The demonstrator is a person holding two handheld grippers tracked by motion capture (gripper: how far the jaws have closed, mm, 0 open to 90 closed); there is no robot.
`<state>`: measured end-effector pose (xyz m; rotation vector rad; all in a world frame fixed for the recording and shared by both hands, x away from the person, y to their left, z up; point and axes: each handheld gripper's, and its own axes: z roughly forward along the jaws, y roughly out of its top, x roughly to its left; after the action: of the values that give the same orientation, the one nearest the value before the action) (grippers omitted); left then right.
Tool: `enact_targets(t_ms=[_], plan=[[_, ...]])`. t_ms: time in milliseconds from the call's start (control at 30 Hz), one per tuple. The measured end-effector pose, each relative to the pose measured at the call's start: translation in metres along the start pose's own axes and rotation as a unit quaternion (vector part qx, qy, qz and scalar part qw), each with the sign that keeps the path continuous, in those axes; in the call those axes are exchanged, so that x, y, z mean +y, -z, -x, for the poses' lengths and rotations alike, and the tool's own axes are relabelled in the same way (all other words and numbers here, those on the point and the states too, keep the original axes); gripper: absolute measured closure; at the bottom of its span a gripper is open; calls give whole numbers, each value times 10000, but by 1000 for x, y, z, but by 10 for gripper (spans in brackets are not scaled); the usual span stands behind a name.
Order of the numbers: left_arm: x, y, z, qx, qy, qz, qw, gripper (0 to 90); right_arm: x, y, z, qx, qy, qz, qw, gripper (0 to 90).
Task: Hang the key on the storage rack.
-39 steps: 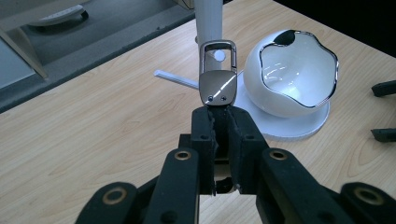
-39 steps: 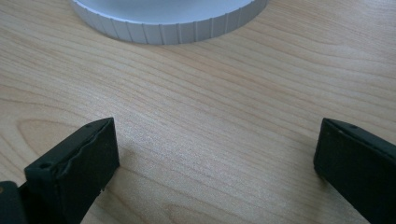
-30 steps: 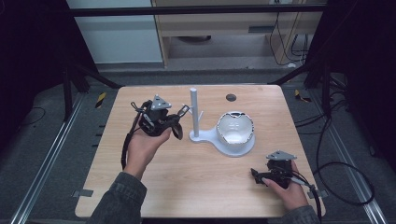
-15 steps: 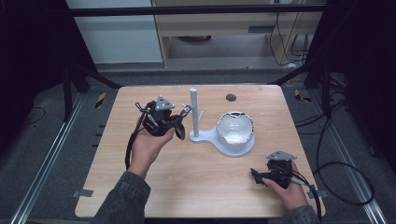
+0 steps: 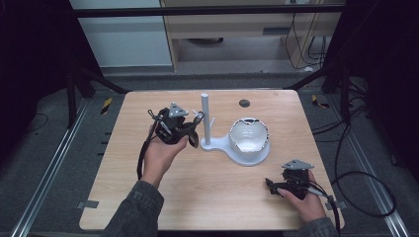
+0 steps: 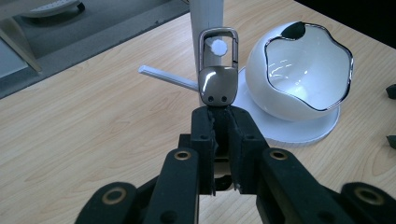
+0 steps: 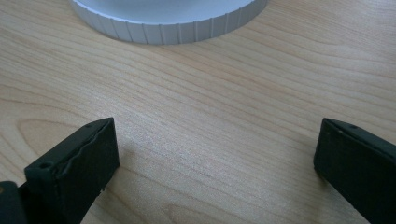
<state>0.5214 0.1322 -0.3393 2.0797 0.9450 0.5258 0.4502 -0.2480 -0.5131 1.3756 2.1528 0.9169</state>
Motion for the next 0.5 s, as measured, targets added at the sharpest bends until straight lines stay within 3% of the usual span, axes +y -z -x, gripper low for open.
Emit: enact_targets(t_ms=[500], plan=[[-4,-10,1,-17,50,25,10000,808,0,0,0,-9,-2,-2,10000,5]])
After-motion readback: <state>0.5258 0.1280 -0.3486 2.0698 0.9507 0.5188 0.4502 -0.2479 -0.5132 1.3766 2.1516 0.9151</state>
